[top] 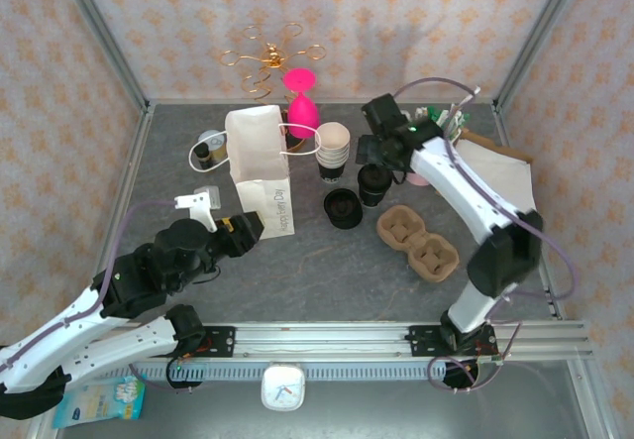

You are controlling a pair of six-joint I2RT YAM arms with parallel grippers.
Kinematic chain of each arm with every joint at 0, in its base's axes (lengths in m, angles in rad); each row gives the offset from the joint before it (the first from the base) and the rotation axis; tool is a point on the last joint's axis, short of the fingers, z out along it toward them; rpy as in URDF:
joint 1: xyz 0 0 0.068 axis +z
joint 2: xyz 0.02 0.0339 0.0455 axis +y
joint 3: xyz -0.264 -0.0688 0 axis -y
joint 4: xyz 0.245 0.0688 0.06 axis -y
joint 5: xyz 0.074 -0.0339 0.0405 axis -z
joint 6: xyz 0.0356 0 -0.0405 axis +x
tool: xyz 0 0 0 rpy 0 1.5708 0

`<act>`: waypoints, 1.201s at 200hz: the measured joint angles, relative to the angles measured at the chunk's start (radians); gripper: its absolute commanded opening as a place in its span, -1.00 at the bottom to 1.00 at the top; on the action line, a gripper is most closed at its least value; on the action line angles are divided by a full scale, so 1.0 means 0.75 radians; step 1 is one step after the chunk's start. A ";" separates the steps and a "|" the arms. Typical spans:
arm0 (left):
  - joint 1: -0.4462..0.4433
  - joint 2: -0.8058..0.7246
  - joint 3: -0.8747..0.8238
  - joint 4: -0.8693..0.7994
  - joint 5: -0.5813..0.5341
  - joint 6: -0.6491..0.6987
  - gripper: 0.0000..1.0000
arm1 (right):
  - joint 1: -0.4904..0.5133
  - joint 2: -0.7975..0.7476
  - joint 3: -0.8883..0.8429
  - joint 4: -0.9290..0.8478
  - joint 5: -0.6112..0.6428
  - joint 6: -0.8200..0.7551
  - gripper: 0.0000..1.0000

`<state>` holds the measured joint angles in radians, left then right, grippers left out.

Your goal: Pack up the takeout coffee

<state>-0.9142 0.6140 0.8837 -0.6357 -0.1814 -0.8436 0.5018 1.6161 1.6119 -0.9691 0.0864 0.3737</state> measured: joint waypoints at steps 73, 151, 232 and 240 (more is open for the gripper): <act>0.001 0.112 -0.035 0.148 0.296 0.154 0.29 | 0.001 -0.640 -0.657 -0.091 0.030 0.369 0.80; 0.001 0.252 -0.184 0.406 0.417 0.211 0.28 | 0.009 -0.671 -1.045 0.057 0.050 0.702 0.46; 0.001 0.257 -0.189 0.420 0.405 0.270 0.29 | 0.011 -0.504 -1.083 0.200 0.049 0.792 0.18; 0.001 0.257 -0.189 0.420 0.405 0.274 0.29 | 0.011 -0.504 -1.087 0.203 0.049 0.794 0.17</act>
<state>-0.9134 0.8066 0.7422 -0.3210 0.1226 -0.6380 0.5098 1.2381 0.7963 -0.8169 0.1234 0.9691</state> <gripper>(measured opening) 0.644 0.593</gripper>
